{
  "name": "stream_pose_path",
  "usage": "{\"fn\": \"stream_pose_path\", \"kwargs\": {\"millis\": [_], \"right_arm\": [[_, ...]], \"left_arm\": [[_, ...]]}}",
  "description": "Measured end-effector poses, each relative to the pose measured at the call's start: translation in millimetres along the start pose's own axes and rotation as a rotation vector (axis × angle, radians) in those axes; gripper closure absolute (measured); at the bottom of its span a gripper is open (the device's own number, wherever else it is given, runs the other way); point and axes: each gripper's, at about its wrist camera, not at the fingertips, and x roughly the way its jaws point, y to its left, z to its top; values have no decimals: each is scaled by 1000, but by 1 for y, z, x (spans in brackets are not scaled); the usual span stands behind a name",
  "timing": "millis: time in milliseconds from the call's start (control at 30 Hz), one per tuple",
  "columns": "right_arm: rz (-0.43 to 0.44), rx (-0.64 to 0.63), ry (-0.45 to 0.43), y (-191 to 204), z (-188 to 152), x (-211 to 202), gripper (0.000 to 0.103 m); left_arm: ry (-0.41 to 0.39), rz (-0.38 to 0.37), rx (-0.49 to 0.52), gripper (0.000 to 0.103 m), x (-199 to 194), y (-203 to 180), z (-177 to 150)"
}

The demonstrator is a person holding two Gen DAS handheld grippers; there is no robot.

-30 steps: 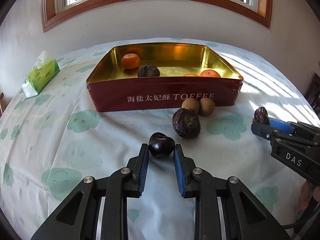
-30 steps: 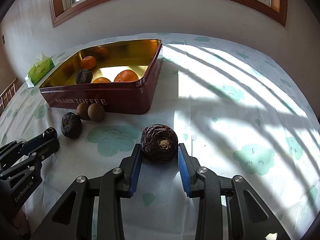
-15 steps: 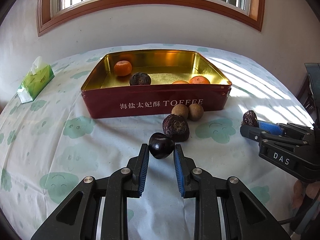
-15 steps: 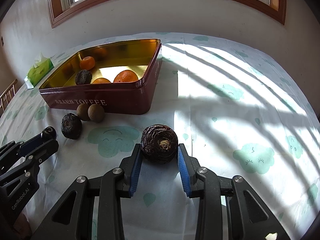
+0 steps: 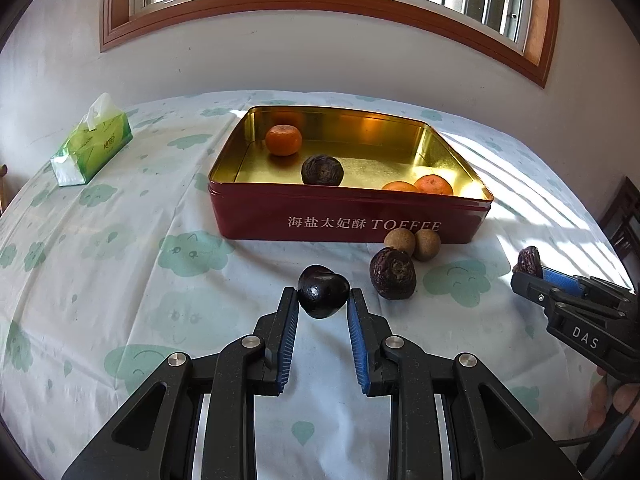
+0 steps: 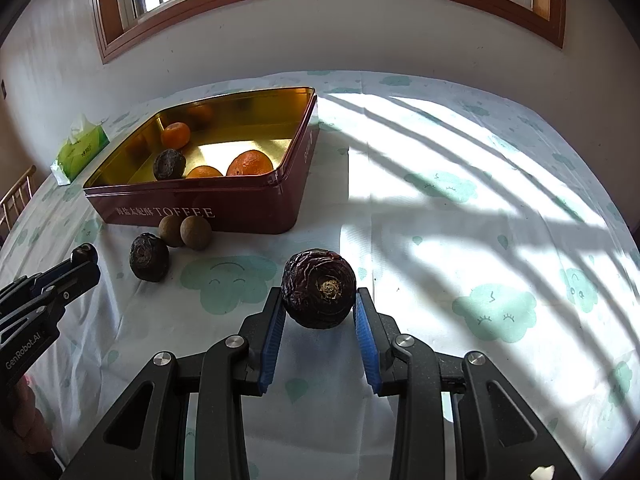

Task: Organize fruits
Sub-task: 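Carry the dried fruit and black plum over the tin with both grippers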

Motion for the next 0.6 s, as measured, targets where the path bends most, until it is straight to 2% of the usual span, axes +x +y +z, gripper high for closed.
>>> {"fn": "stream_pose_path", "kwargs": {"millis": [600], "right_arm": [[5,-75,-40,19,19,-17,71]], "left_arm": [[-71,48,6,77,-11,19,43]]}}
